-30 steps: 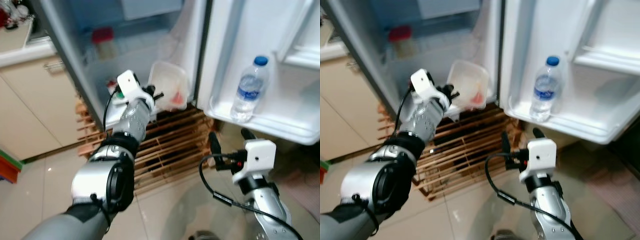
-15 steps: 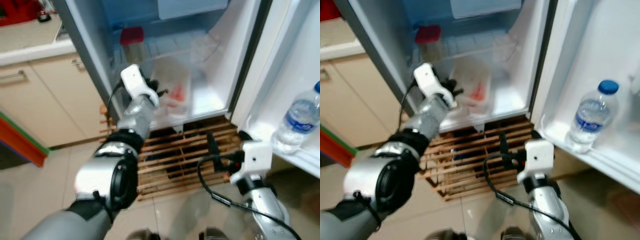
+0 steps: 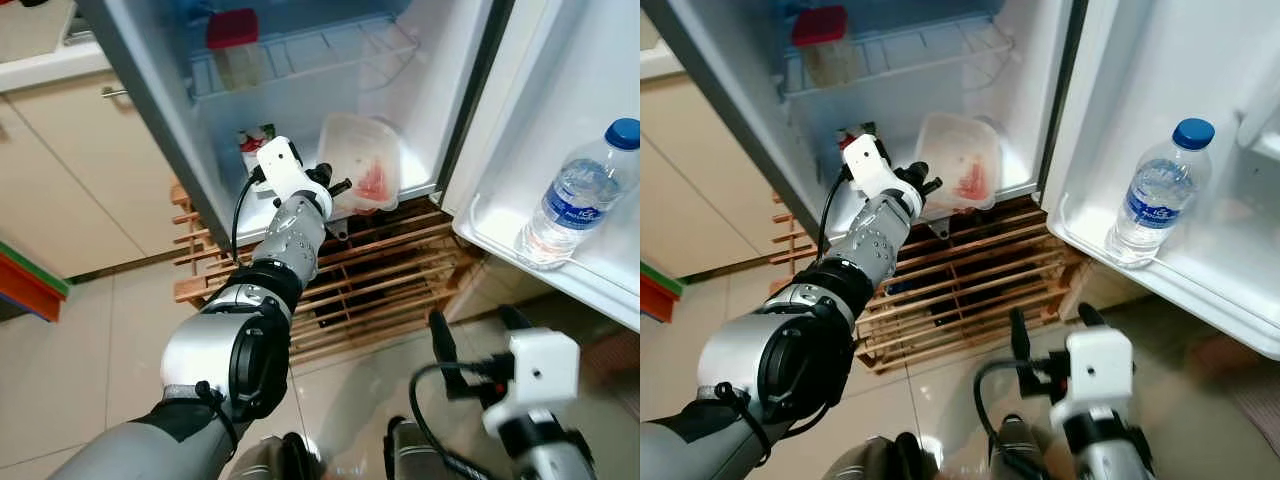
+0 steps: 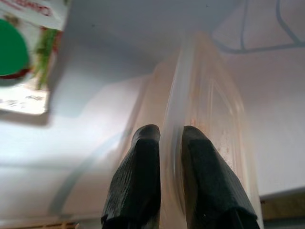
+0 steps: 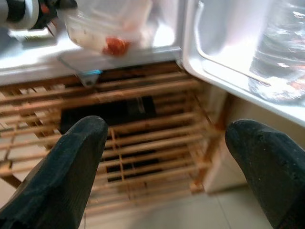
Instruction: Restocking fridge
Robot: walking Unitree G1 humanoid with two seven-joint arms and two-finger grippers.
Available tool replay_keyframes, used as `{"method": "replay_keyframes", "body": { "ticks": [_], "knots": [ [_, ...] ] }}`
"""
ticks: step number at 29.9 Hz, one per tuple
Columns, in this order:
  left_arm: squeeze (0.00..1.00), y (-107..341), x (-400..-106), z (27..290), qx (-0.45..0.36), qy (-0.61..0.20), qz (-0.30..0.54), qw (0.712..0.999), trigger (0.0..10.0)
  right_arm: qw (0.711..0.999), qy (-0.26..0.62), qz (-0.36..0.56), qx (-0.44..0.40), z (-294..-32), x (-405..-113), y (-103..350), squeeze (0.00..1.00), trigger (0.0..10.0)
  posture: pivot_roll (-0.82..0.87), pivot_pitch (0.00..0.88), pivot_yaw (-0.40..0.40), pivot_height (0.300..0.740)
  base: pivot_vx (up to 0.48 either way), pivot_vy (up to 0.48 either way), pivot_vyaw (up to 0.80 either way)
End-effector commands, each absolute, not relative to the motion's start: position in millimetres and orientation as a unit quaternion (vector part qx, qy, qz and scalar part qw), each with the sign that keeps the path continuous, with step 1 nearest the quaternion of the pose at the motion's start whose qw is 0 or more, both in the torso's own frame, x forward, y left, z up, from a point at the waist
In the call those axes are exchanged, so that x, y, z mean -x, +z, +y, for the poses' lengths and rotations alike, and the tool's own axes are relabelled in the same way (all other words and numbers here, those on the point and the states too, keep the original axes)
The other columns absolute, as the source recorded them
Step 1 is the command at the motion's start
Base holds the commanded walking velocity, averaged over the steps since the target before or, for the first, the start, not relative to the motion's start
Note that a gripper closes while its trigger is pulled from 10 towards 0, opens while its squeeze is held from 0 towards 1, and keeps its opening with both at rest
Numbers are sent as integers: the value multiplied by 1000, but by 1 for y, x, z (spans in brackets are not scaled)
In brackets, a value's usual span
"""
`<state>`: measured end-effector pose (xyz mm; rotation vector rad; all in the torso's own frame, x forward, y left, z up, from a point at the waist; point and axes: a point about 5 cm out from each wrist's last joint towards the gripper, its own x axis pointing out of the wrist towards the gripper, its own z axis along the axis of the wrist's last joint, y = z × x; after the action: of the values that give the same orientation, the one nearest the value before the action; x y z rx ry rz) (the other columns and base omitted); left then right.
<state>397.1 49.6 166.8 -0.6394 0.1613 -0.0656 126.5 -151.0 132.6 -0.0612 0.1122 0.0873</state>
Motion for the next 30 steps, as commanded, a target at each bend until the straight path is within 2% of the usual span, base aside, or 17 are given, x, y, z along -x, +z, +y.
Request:
{"method": "replay_keyframes", "body": {
  "ticks": [1,6,8,13,14,17,20,27,30],
  "knots": [
    [0,164,-394,39,311,-28,91,946,10000,997,37,66,32,-151,-119,136,0,10000,-472,298,83,740,0,0,0],
    [0,169,-398,52,307,-7,79,948,10000,995,33,85,26,-148,-106,136,0,10000,-481,311,83,740,0,0,0],
    [0,175,-404,69,307,23,68,949,10000,994,33,104,23,-145,-97,134,0,10000,-485,323,77,740,0,0,0],
    [0,175,-406,84,303,57,61,949,10000,993,32,112,23,-145,-93,135,0,10000,-490,331,71,740,0,0,0],
    [1000,174,-406,91,307,77,60,947,10000,993,31,114,25,-146,-92,135,0,10000,-491,334,69,740,0,0,0],
    [1000,173,-407,108,319,125,59,938,10000,992,29,120,28,-148,-90,135,0,10000,-494,338,64,740,0,0,0],
    [1000,172,-407,112,317,142,61,936,10000,992,28,122,29,-148,-89,135,0,10000,-486,338,63,740,0,0,0],
    [1000,171,-404,90,318,123,78,937,10000,992,32,122,27,-147,-92,133,0,10000,-468,330,71,740,0,0,0],
    [1000,183,-403,61,309,69,66,946,10000,992,34,120,26,-146,-95,131,0,10000,-459,319,79,740,0,0,0]
  ]
}}
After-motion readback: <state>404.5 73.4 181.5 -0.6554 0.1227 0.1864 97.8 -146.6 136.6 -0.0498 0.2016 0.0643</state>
